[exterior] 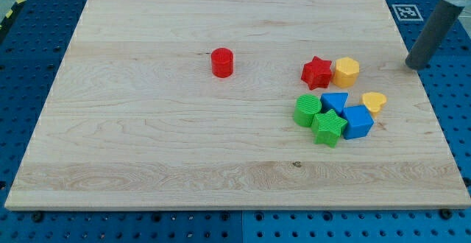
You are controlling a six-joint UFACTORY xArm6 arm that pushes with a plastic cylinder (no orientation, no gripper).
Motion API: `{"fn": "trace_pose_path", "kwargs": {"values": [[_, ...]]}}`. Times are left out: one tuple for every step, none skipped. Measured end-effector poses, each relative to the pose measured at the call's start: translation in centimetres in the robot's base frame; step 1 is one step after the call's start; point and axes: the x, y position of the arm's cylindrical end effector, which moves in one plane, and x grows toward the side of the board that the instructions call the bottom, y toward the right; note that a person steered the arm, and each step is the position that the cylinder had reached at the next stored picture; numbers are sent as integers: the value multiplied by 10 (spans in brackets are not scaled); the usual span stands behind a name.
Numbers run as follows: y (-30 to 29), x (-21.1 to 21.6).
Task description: Push the red star towards right to the red circle
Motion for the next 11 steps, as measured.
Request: {"fn": "trace_pose_path", "kwargs": {"values": [[-39, 2], [-43, 4], [-58, 21], [-59, 31], [-64, 31], [-107, 30], [-114, 23], [-114, 16], [-128, 17], [-152, 11], [-157, 7]]}}
